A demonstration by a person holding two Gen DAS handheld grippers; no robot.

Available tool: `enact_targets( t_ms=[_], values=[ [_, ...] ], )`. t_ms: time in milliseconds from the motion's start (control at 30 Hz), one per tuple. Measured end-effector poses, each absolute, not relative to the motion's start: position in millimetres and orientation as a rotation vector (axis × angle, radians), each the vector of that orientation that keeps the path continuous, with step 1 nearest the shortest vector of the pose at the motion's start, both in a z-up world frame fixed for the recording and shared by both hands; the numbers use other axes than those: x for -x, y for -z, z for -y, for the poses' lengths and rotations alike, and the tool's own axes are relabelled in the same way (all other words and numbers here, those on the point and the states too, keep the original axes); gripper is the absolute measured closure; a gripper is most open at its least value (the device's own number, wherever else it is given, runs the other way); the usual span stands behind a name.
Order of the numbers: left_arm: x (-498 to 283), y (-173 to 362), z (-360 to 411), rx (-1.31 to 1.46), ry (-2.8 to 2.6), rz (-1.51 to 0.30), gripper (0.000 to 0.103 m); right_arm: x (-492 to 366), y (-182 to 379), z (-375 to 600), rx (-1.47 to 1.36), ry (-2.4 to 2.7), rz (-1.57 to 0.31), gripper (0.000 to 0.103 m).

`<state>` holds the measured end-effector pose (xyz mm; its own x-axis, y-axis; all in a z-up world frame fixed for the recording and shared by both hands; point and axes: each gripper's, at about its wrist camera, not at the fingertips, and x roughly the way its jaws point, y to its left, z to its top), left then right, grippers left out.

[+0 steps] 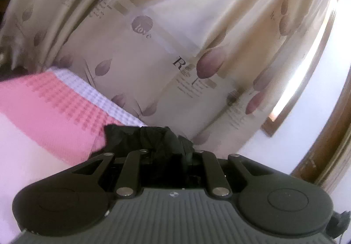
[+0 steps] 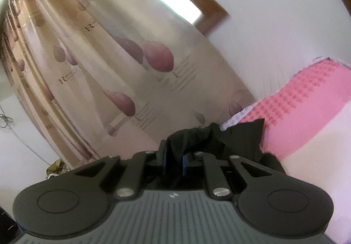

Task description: Fold large clothes

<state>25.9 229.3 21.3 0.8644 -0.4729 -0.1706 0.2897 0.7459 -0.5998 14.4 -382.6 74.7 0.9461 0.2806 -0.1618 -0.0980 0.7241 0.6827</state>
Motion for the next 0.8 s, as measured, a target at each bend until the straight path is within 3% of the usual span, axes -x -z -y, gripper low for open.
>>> enact_targets(
  t_ms=[300,800],
  values=[
    [-99,-25,-206,0.564,0.354,-0.325,0.083,-96,-76,400,-0.718,-0.16,-0.291,0.09],
    [-194,11,-165,0.469,0.224,-0.347,0.074,-198,-16,418,-0.741,-0.021,-0.392,0.09]
  ],
)
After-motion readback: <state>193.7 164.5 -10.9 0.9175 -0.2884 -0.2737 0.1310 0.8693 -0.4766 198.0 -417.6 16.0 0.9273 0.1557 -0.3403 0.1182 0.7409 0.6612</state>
